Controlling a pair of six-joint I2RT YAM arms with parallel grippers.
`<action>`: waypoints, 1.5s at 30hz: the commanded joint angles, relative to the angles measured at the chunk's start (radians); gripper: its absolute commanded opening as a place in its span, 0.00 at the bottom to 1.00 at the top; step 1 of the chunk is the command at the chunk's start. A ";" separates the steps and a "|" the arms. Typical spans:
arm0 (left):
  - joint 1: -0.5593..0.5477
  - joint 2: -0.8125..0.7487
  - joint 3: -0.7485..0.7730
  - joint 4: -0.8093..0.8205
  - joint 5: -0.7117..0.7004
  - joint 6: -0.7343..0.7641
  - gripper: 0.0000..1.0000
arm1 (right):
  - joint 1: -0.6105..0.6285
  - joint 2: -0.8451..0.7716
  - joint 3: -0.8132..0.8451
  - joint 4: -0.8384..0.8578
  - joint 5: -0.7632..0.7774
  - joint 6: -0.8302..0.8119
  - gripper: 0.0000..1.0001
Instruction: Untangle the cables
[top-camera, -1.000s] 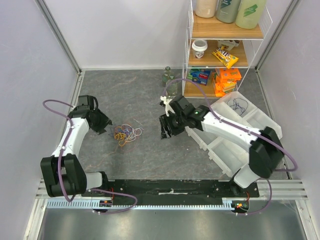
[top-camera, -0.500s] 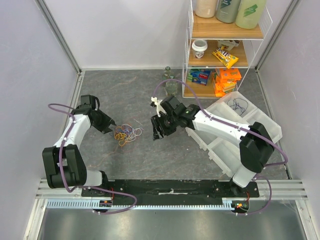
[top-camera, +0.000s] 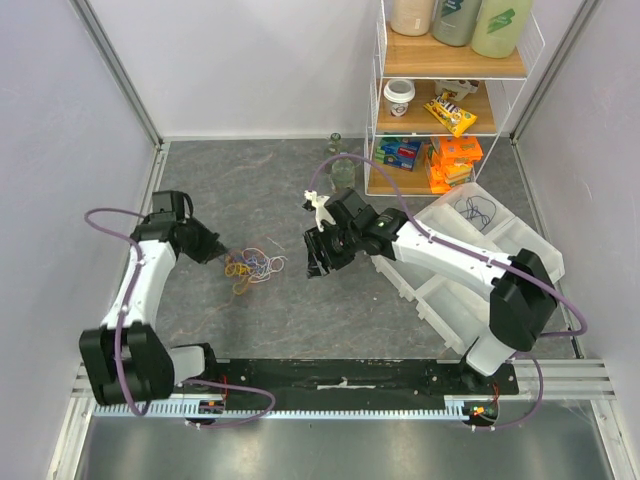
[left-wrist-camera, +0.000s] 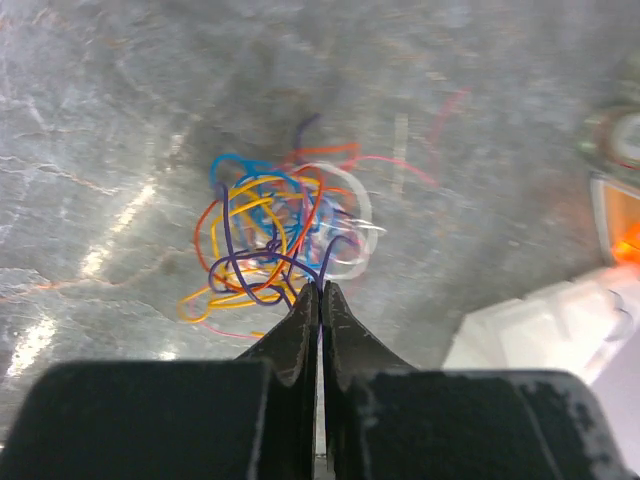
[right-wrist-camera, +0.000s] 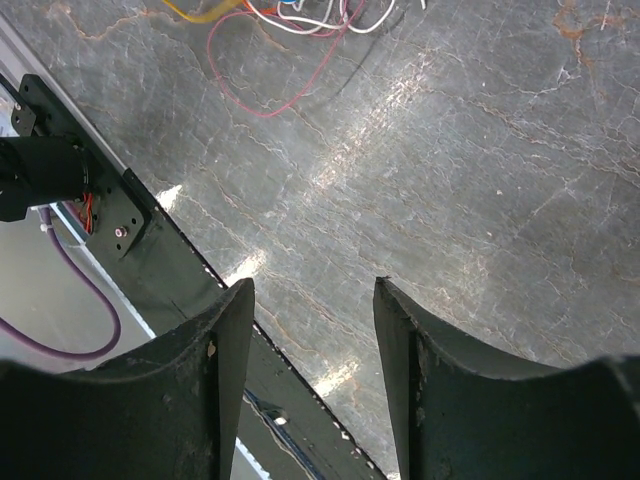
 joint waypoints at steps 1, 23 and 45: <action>0.002 -0.207 0.149 -0.058 0.072 -0.027 0.02 | 0.000 -0.040 -0.004 0.001 0.007 -0.028 0.58; 0.000 -0.432 0.292 0.114 0.540 -0.452 0.02 | 0.034 -0.263 0.082 0.306 0.005 0.042 0.68; -0.001 -0.508 0.250 0.036 0.543 -0.489 0.02 | 0.253 -0.056 0.321 0.265 0.272 0.065 0.54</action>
